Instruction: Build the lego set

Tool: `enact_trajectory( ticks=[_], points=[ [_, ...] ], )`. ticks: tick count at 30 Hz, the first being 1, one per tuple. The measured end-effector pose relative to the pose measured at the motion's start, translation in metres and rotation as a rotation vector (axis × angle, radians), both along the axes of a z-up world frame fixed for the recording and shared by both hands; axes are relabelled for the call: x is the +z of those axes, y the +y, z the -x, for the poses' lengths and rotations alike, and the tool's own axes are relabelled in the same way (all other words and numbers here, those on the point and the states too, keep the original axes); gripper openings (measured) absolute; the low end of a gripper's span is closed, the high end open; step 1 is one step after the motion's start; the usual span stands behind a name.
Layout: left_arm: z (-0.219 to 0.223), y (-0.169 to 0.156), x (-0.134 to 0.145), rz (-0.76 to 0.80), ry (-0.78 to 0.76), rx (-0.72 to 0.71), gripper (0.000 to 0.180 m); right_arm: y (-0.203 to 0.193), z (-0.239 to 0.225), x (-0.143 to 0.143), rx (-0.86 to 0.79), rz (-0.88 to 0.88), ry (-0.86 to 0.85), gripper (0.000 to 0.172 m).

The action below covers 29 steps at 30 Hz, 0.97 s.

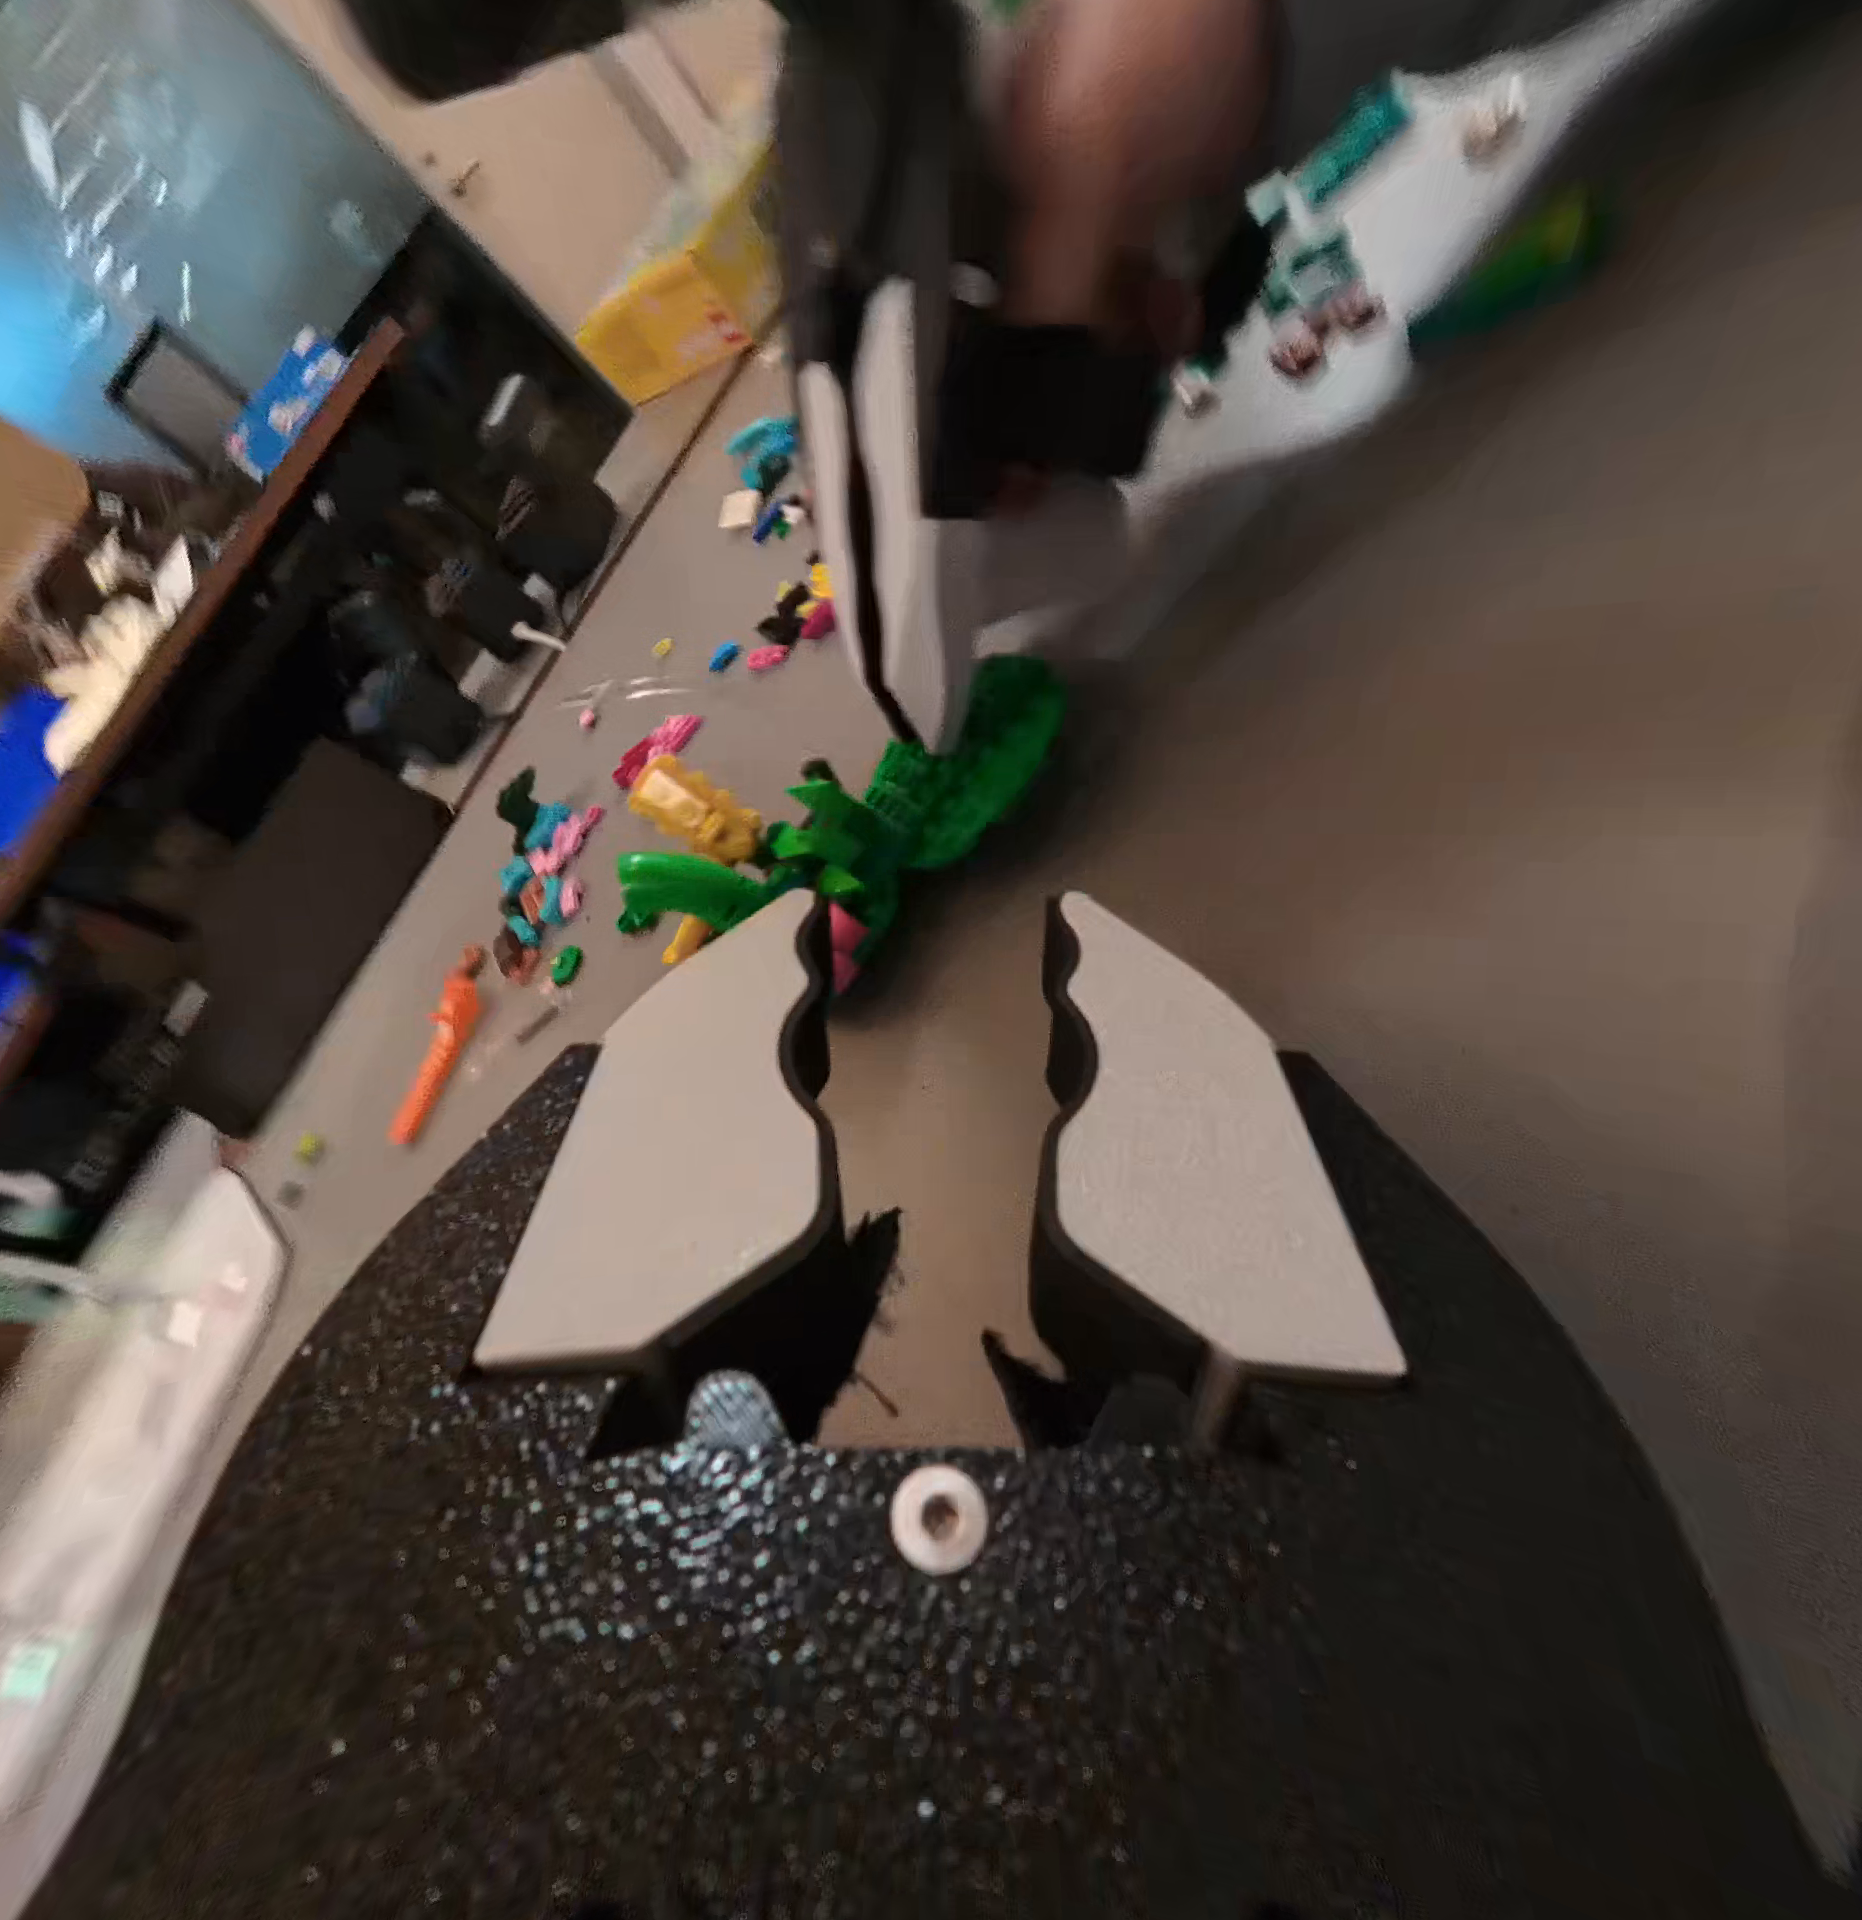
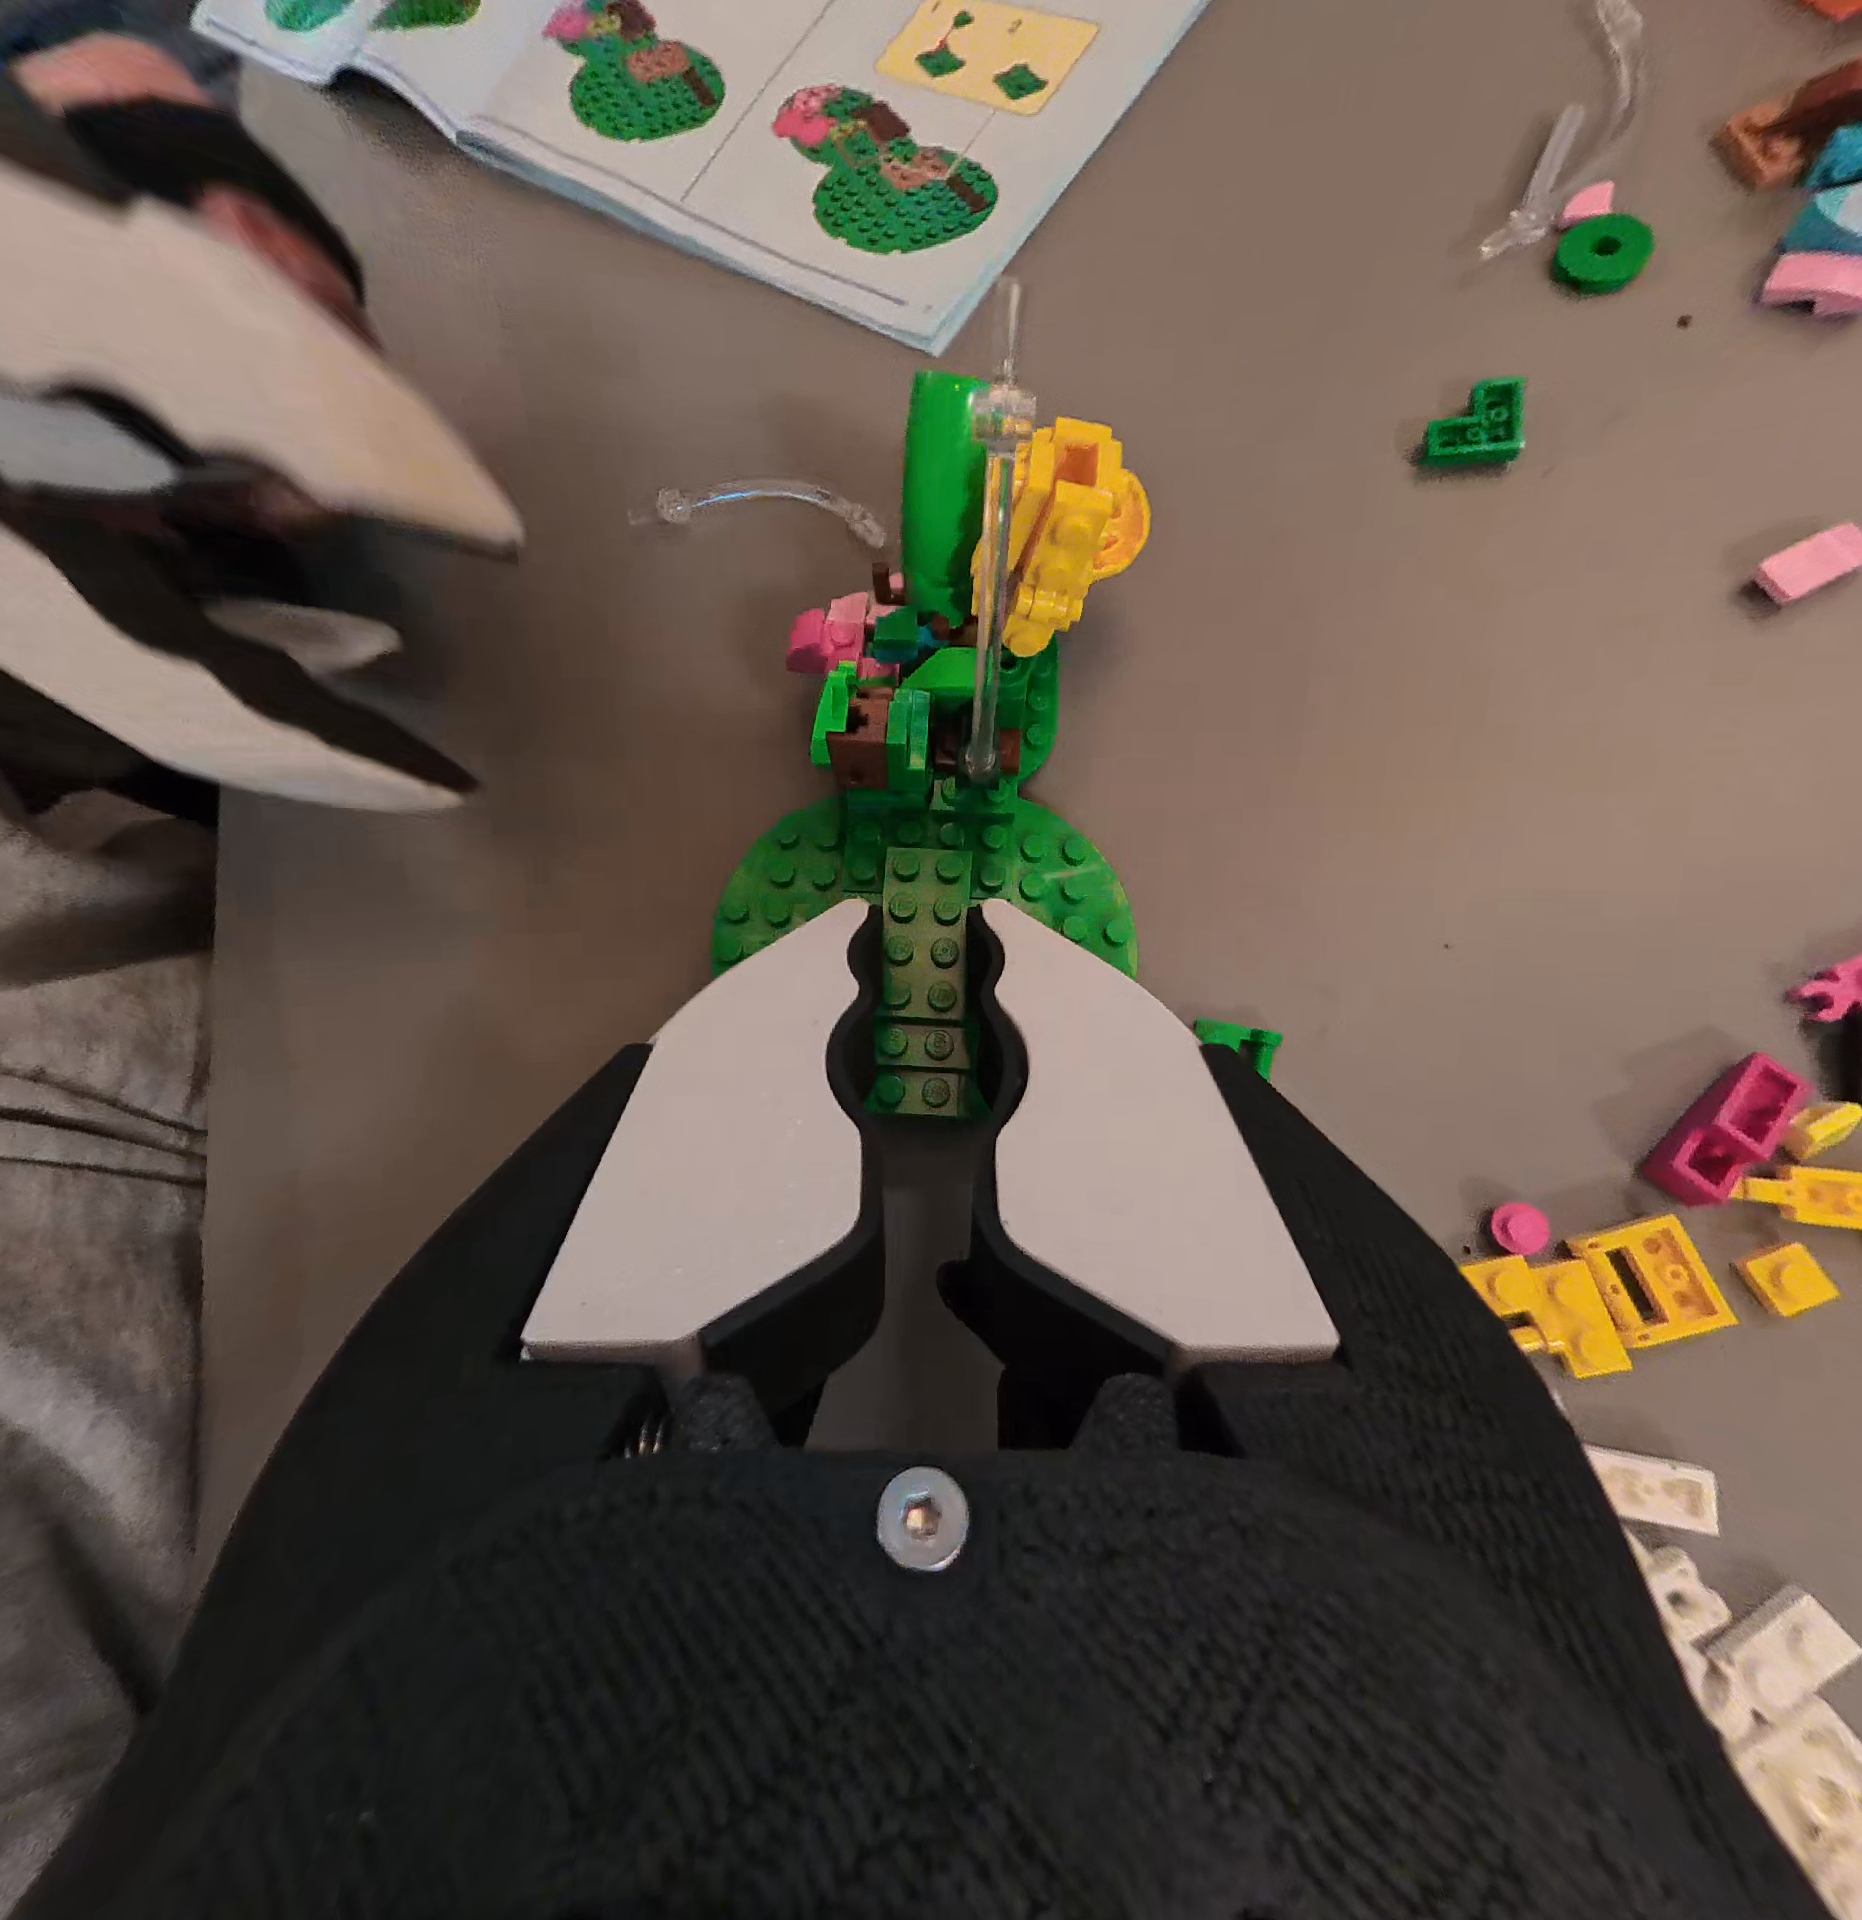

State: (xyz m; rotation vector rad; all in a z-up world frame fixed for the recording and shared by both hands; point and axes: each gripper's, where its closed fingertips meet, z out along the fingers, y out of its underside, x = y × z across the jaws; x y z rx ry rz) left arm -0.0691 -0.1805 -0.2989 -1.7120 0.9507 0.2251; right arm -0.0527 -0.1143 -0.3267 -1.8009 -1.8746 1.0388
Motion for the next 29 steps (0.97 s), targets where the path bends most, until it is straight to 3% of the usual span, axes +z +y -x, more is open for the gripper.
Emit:
enact_trajectory(
  ticks=[1, 4, 11, 17, 19, 20, 25, 29],
  points=[
    [-0.004, 0.002, -0.007, -0.006, 0.1, -0.029, 0.036, 0.001, 0.0, 0.0, -0.01, 0.008, -0.002, 0.013],
    [-0.012, 0.012, -0.02, -0.026, 0.284, -0.08, 0.031, 0.002, 0.001, 0.001, -0.03, 0.049, 0.001, 0.013],
    [-0.02, 0.039, -0.027, -0.071, 0.426, -0.116, 0.036, 0.002, 0.005, 0.003, -0.057, 0.118, 0.007, 0.013],
    [-0.017, 0.054, -0.029, -0.132, 0.56, -0.096, 0.026, 0.0, 0.007, 0.003, -0.058, 0.166, 0.004, 0.013],
    [-0.018, 0.057, -0.029, -0.139, 0.585, -0.091, 0.024, 0.0, 0.006, 0.004, -0.059, 0.188, 0.004, 0.012],
    [-0.018, 0.058, -0.03, -0.136, 0.588, -0.092, 0.023, 0.0, 0.006, 0.004, -0.06, 0.2, 0.01, 0.0],
    [-0.018, 0.062, -0.032, -0.138, 0.58, -0.082, 0.015, 0.0, 0.006, 0.011, -0.056, 0.242, 0.042, 0.0],
    [-0.017, 0.063, -0.03, -0.182, 0.603, -0.056, 0.011, 0.007, -0.004, 0.017, -0.006, 0.083, 0.078, 0.016]
  ],
)
